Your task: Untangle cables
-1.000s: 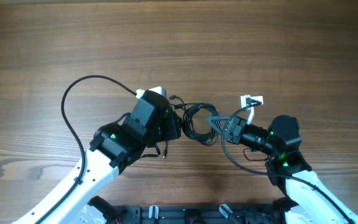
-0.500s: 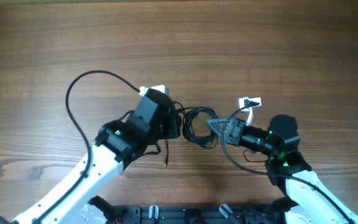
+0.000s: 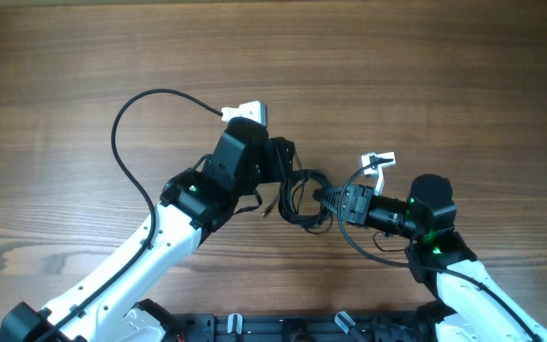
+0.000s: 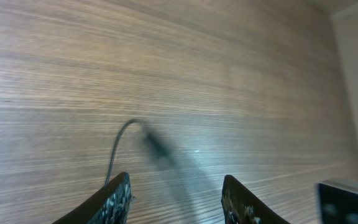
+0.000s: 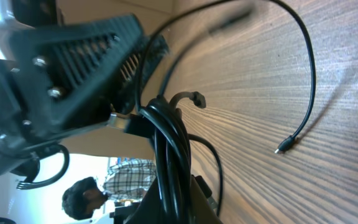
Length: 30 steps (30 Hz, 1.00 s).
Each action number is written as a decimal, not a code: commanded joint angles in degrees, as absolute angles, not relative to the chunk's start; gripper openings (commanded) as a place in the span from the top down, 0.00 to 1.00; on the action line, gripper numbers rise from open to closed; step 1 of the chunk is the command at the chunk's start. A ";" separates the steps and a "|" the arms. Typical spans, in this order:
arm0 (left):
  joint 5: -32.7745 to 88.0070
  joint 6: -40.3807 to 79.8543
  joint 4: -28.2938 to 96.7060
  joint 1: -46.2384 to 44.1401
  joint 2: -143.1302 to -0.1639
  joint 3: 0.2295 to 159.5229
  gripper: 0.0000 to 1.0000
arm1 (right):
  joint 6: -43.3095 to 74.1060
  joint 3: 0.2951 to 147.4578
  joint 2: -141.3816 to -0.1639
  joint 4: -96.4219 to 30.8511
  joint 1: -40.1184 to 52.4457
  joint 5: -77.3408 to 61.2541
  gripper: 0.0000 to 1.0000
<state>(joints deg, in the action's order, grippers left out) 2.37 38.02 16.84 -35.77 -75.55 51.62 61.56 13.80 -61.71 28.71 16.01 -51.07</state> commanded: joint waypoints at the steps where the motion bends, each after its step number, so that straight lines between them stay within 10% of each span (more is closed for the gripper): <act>1: 8.12 37.69 15.57 -35.46 -75.61 51.75 0.51 | 62.11 14.57 -61.73 28.69 16.05 -53.01 0.96; 30: 15.20 34.76 41.56 -29.78 -68.84 51.55 0.41 | 62.00 14.57 -61.73 28.82 16.05 -54.46 0.95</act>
